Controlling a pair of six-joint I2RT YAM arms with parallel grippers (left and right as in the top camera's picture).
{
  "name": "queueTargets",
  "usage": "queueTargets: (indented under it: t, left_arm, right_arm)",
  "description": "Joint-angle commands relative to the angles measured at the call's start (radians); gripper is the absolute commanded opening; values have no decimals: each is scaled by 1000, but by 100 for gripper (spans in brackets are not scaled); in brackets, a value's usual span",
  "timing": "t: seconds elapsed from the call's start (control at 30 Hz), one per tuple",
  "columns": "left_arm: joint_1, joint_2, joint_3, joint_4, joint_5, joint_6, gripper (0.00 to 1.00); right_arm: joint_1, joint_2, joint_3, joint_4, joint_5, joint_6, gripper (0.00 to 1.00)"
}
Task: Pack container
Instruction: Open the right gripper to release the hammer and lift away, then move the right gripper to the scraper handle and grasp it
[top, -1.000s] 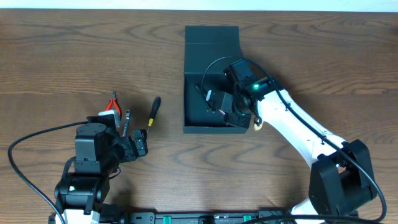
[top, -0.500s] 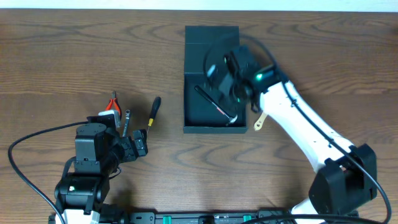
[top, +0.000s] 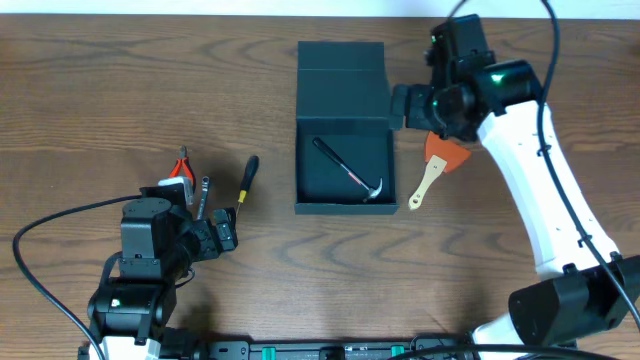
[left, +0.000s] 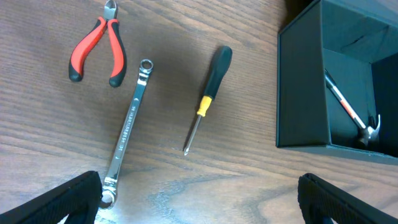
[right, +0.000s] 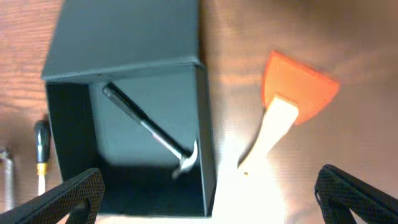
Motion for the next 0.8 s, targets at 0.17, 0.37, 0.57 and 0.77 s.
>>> queueTargets:
  t: [0.17,0.37,0.57,0.77]
  left_arm:
    - [-3,-1,20,-2,-12,-5,99]
    - [-3,-1,20,-2,-12,-5,99]
    - [-3,-1,20,-2,-12,-5,98]
    - [-3,-1,20,-2,-12,-6,99]
  right_arm:
    - [-138,-9,-53,-100,-25,335,99]
    - [-137,-9,-250,27,-13,349,99]
    - [-137,-9,-431,198,-16,348,96]
    - [-136,-9,-538,361,-11,348,89]
